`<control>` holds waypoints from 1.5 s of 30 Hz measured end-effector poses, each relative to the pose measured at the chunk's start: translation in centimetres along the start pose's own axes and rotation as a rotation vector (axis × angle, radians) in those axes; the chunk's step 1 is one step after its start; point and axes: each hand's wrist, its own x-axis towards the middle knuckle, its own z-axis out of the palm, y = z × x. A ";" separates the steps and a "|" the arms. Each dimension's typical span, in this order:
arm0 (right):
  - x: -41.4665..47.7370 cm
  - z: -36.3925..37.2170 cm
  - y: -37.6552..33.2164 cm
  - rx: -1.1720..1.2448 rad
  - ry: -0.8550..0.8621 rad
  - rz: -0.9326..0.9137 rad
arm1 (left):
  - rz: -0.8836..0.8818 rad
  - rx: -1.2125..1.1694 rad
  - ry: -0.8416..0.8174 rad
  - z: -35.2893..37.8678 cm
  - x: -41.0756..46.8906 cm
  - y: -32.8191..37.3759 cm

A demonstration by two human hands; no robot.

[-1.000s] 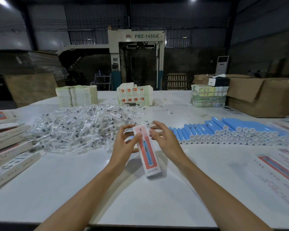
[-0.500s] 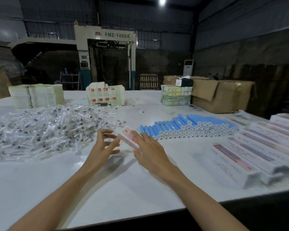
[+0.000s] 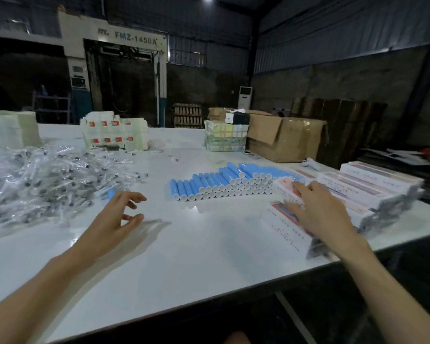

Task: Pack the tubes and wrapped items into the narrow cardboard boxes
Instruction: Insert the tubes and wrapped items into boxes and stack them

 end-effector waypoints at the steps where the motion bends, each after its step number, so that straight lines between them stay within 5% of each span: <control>1: -0.4 0.0 0.0 -0.036 -0.010 0.005 | -0.003 0.008 -0.001 0.0 -0.1 0.1; 15: -1.3 0.4 -3.4 -0.298 -0.154 0.039 | -0.040 0.061 -0.061 -0.8 -0.5 0.4; 22: -1.2 0.9 -5.7 -0.302 -0.054 0.034 | -0.033 0.091 -0.102 -0.8 -0.7 1.1; 27: 0.5 1.2 -14.5 0.265 -0.004 -0.182 | -0.157 0.115 -0.094 -0.7 -0.7 1.1; 34: 3.1 4.3 -31.2 1.344 -0.452 -0.053 | -0.330 0.363 -0.060 -1.4 -0.6 2.2; 45: 3.3 11.6 -35.2 1.588 -0.572 -0.003 | -0.607 0.941 0.014 -11.8 -3.2 0.4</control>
